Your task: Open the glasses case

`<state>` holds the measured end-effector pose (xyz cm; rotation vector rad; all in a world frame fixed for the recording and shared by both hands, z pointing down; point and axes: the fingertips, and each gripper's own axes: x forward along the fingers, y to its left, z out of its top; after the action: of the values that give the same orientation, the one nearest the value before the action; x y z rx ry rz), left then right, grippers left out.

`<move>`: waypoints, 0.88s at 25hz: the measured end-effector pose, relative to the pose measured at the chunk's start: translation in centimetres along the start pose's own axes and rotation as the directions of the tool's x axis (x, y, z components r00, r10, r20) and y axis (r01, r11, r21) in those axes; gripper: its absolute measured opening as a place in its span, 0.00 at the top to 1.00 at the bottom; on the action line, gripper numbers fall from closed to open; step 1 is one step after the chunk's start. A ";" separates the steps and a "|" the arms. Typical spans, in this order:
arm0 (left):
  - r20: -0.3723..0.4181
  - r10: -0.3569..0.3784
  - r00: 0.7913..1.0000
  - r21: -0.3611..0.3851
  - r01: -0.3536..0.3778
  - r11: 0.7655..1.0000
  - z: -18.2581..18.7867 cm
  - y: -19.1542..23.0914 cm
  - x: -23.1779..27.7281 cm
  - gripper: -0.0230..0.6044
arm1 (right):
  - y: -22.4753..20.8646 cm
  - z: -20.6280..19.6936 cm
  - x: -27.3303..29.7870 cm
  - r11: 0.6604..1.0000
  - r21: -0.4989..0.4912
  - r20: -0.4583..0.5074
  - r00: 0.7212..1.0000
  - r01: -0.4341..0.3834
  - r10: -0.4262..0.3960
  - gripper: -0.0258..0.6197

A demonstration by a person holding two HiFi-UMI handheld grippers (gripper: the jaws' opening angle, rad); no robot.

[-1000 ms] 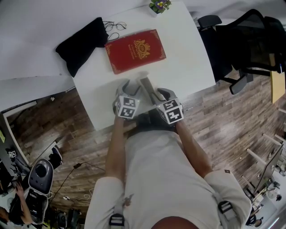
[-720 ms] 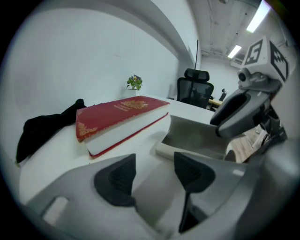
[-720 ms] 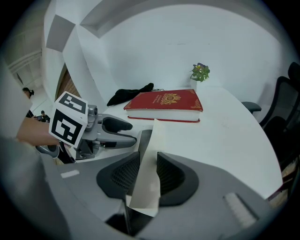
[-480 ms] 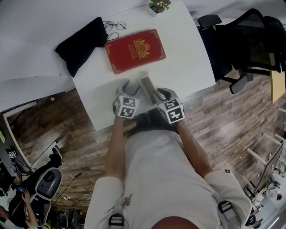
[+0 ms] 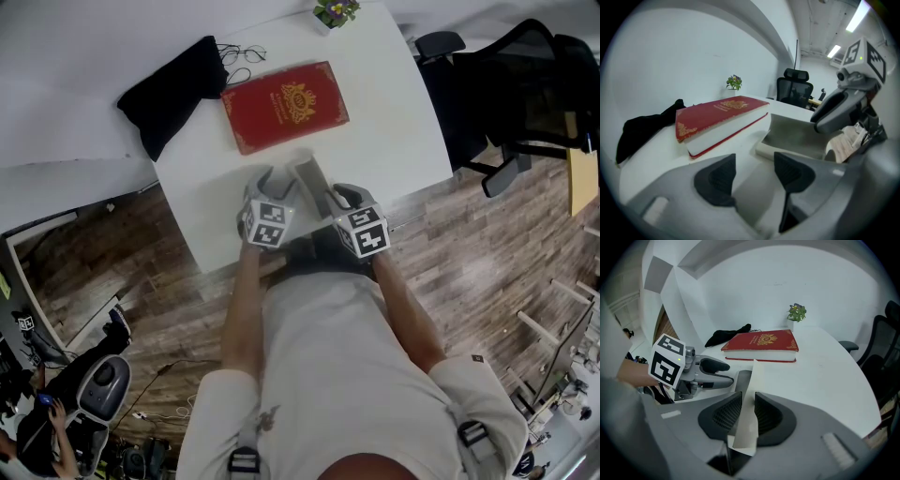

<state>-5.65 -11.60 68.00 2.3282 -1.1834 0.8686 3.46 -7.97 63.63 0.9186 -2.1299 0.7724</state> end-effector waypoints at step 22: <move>0.001 0.003 1.000 -0.002 -0.003 1.000 0.0 0.0 0.0 0.55 | -1.0 -0.1 -0.3 0.999 0.034 0.012 1.000 0.023 -0.023 0.86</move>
<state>-5.72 -11.59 68.02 2.3258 -1.1882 0.8665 4.41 -8.42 63.71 0.9665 -2.1195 0.7956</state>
